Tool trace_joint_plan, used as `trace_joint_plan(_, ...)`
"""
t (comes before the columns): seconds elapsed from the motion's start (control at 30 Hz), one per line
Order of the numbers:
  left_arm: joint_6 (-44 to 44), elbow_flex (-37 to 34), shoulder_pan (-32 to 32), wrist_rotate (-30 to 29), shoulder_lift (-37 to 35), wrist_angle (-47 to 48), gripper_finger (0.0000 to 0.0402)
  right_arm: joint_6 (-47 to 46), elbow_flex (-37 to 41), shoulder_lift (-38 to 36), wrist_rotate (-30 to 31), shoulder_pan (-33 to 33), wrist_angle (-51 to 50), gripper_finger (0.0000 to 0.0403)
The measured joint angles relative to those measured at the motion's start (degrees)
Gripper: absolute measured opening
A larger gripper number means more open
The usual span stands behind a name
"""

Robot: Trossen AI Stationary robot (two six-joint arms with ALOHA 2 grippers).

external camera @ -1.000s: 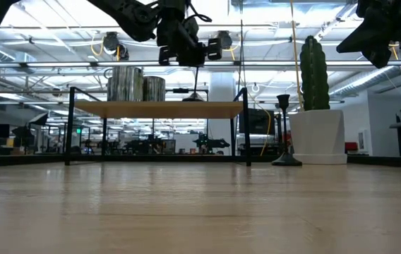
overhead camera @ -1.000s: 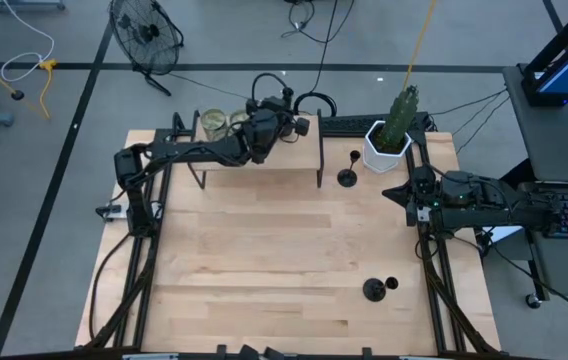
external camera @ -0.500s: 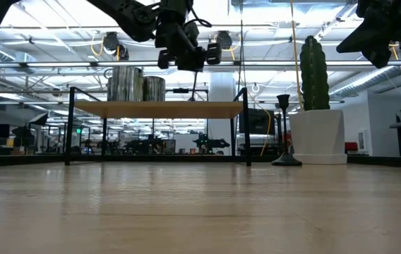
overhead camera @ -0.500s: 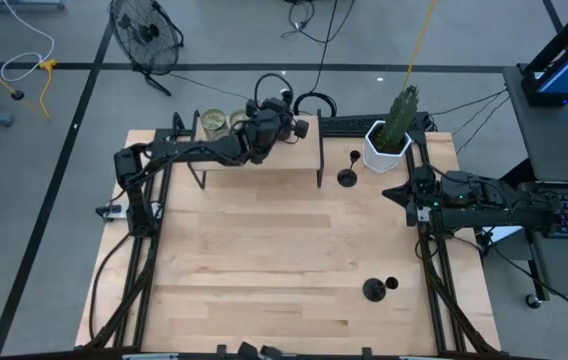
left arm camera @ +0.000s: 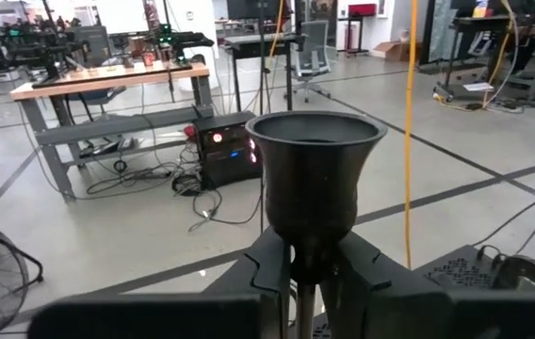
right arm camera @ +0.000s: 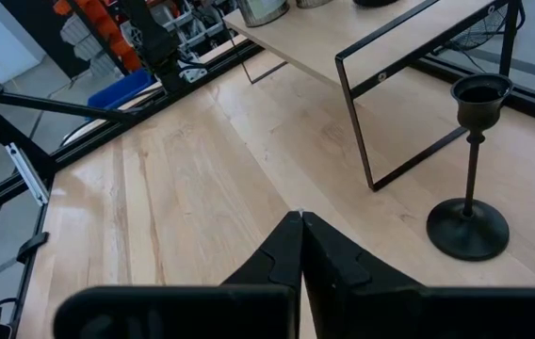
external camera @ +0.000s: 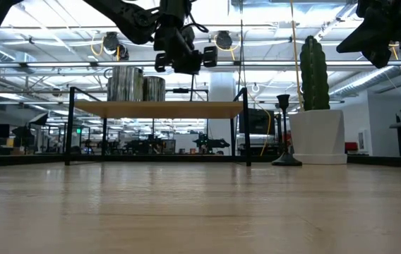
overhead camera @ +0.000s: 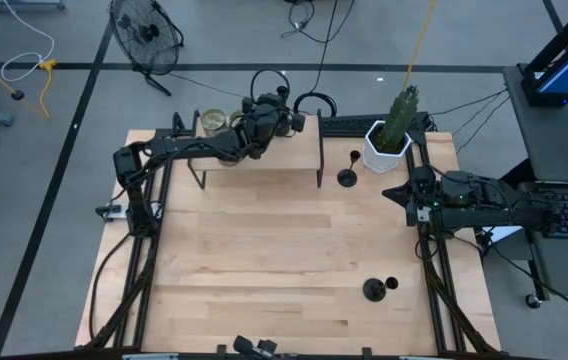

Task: Pick & Place candle stick holders
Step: Put the bottom left black candle holder on the shelf

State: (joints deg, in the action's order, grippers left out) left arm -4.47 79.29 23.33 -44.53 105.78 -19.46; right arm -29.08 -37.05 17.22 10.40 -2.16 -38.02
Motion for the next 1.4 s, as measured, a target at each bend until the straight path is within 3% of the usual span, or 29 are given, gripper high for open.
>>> trace_joint_plan(0.33,0.8,0.0,-0.2,0.1,0.0,0.0,0.0082,0.0,0.0,0.0,0.0,0.0,0.0,0.0000)
trace_joint_plan(1.4,0.9,0.0,-0.2,0.0,0.0,-0.3,0.0086,-0.2,0.0,0.0,0.0,0.0,0.0,0.0000)
